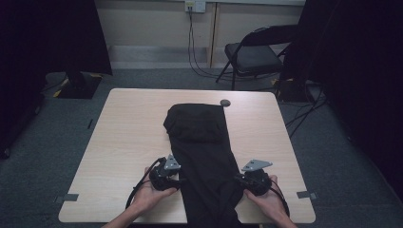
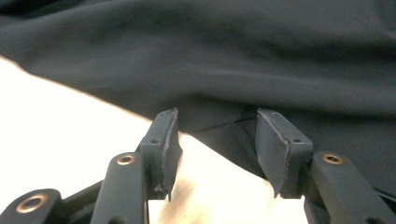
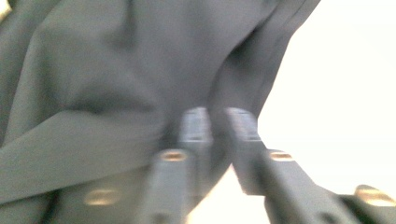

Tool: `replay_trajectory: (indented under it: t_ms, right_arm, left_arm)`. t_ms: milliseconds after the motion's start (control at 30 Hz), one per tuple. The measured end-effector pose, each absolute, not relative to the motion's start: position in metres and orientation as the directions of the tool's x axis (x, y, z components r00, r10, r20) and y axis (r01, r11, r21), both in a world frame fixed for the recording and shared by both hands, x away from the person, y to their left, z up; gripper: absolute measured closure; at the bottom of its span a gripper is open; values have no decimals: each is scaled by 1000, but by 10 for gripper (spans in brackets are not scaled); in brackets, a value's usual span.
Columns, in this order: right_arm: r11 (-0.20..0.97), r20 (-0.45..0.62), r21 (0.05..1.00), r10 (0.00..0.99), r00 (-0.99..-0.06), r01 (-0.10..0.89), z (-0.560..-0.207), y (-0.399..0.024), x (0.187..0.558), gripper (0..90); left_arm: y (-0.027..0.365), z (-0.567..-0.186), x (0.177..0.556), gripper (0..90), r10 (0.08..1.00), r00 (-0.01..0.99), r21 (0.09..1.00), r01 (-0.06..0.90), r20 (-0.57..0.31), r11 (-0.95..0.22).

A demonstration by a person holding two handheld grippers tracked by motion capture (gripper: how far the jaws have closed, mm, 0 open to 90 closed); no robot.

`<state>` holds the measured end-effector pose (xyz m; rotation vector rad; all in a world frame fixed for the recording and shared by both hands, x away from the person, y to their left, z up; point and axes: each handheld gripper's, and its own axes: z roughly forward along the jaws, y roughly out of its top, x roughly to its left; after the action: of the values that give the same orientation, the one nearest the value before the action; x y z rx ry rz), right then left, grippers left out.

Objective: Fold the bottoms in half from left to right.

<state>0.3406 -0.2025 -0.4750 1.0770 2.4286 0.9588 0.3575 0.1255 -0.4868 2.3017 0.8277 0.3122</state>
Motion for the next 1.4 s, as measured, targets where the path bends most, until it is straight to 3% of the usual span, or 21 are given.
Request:
replay_trajectory:
  t_ms: [67, 233, 333, 433, 500, 667, 733, 900, 1000, 1167, 1233, 1267, 1300, 1367, 1400]
  right_arm:
    - [434, 11, 735, 761, -649, 521, -468, -205, 345, 624]
    - [435, -19, 786, 728, -685, 440, -457, -182, 369, 595]
    - [436, -15, 788, 720, -693, 436, -459, -167, 397, 593]
    - [419, -27, 807, 731, -682, 417, -455, -158, 431, 528]
    - [411, -31, 826, 718, -696, 387, -452, -156, 450, 488]
    - [374, 1, 821, 754, -657, 432, -453, -153, 496, 375]
    - [377, 11, 806, 761, -648, 456, -456, -151, 510, 364]
    - [412, 11, 784, 738, -675, 464, -464, -136, 527, 492]
    - [386, 48, 782, 745, -665, 489, -472, -131, 533, 461]
    - [362, 96, 753, 766, -636, 550, -488, -134, 541, 395]
    - [378, 74, 756, 762, -643, 535, -492, -132, 538, 386]
    - [382, 67, 754, 764, -641, 534, -492, -130, 537, 413]
    - [385, 51, 757, 771, -635, 528, -491, -129, 536, 540]
    - [373, 28, 782, 779, -626, 500, -485, -131, 534, 703]
    - [355, 38, 795, 780, -624, 492, -481, -133, 534, 732]
  left_arm:
    - [128, -486, 361, 502, 631, 775, 655, 491, -27, -575]
    - [135, -471, 368, 554, 609, 791, 722, 456, -61, -520]
    - [139, -459, 373, 591, 615, 788, 757, 429, -47, -493]
    - [145, -452, 391, 623, 628, 778, 777, 403, -13, -484]
    - [153, -450, 411, 605, 667, 744, 794, 427, -35, -434]
    - [167, -449, 468, 473, 766, 633, 804, 510, -112, -304]
    - [169, -450, 487, 473, 790, 604, 811, 510, -101, -286]
    - [161, -460, 512, 517, 778, 619, 809, 509, -106, -295]
    - [153, -471, 518, 540, 770, 629, 783, 529, -105, -326]
    - [147, -489, 522, 488, 778, 625, 751, 543, -64, -374]
    - [147, -492, 522, 584, 774, 631, 751, 535, -52, -386]
    - [146, -492, 522, 652, 779, 624, 754, 542, -66, -370]
    - [146, -489, 521, 731, 783, 618, 763, 537, -65, -360]
    - [148, -482, 520, 792, 781, 619, 785, 523, -82, -332]
    - [149, -477, 519, 803, 778, 622, 797, 513, -88, -320]
